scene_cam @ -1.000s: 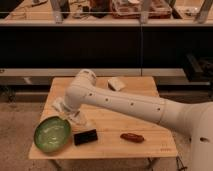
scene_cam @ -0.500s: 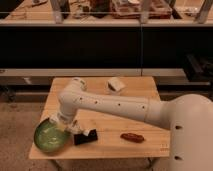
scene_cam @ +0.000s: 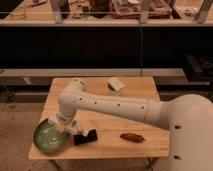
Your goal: Place the bottle in the ceramic bowl
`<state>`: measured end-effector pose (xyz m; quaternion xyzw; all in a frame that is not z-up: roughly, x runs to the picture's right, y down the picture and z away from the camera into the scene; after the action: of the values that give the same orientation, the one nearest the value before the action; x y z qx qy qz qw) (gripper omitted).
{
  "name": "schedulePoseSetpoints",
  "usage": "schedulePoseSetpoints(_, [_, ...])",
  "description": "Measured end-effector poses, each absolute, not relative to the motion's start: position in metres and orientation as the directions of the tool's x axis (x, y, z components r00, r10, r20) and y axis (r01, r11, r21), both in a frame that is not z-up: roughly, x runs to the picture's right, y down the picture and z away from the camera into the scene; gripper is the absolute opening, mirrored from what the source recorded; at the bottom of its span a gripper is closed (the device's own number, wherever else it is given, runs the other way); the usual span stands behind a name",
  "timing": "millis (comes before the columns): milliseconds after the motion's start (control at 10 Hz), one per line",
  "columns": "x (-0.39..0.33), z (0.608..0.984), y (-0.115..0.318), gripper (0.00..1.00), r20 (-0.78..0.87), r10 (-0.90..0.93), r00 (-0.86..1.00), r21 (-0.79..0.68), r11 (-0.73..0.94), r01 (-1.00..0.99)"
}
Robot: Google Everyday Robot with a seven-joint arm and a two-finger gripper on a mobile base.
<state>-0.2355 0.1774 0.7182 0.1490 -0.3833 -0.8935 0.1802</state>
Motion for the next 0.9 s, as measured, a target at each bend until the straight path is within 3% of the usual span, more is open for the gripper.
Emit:
schedulePoseSetpoints(400, [-0.285, 0.714, 0.203, 0.09, -0.196, -0.324, -0.926, 0.753, -0.654, 0.069])
schedulePoseSetpoints(500, [-0.292, 0.719, 0.206, 0.13, -0.192, -0.307, -0.932, 0.753, -0.655, 0.060])
schedulePoseSetpoints(900, [-0.307, 0.753, 0.201, 0.51, -0.154, -0.261, -0.953, 0.731, -0.679, 0.068])
